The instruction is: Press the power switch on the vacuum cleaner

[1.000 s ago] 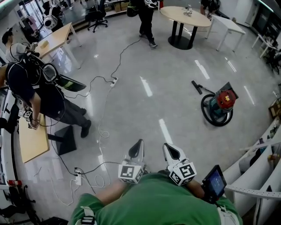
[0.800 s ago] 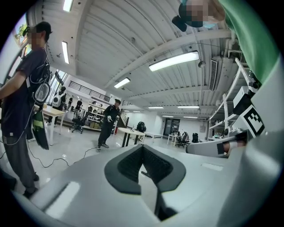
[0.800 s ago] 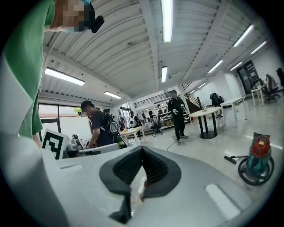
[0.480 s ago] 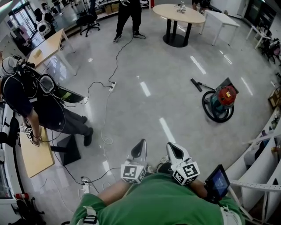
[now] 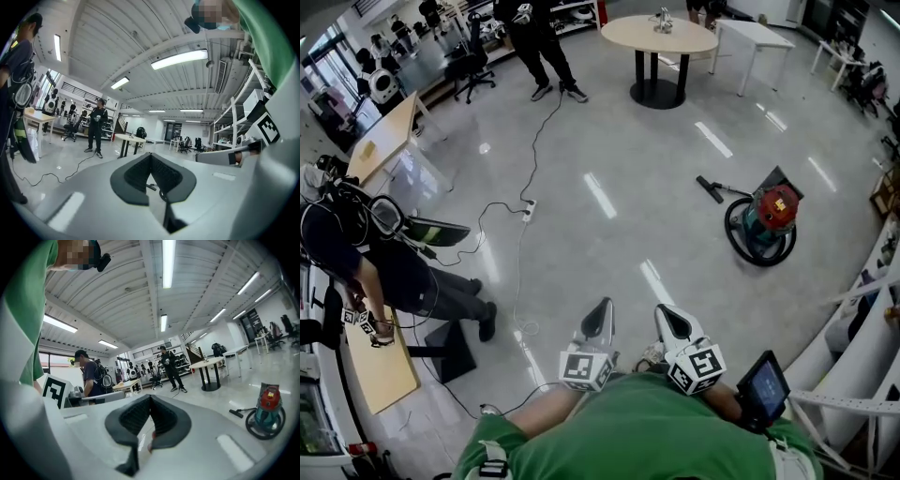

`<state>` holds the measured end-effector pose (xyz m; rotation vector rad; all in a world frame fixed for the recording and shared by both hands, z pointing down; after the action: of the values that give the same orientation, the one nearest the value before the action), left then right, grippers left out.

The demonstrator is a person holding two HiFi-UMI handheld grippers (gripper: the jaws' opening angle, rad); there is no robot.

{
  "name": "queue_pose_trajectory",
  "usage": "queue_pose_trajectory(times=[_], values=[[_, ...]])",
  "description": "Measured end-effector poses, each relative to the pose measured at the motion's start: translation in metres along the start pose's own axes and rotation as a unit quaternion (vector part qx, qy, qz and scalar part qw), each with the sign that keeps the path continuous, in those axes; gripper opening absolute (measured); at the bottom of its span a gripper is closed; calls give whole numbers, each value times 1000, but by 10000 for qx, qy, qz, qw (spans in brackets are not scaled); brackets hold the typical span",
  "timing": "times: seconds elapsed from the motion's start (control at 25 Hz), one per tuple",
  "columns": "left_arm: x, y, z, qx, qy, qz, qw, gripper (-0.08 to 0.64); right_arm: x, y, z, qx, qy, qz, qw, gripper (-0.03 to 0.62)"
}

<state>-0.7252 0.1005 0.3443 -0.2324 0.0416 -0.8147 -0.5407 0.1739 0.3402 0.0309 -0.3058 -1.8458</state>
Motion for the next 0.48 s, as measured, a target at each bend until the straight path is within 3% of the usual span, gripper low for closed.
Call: queue_pose_trajectory(times=[0.28,0.48], values=[[55,14,3,71,-23,523,9986,7,0,41,-2,60,231,521,9984,0],[116,49,6,107,-179,1073,9940,8,-14,93,-15,144,374,1079,9933,2]])
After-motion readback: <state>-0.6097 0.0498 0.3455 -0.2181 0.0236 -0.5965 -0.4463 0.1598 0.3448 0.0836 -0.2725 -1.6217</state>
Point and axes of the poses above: the fingertips, and each gripper's own axes: x forward along the fingers, y to its right, z out of its underside, the point moved 8 cm from there along -x, backward along the fingers, and after that the axes turned 3 degrees about -x, right-handed, at the moved point
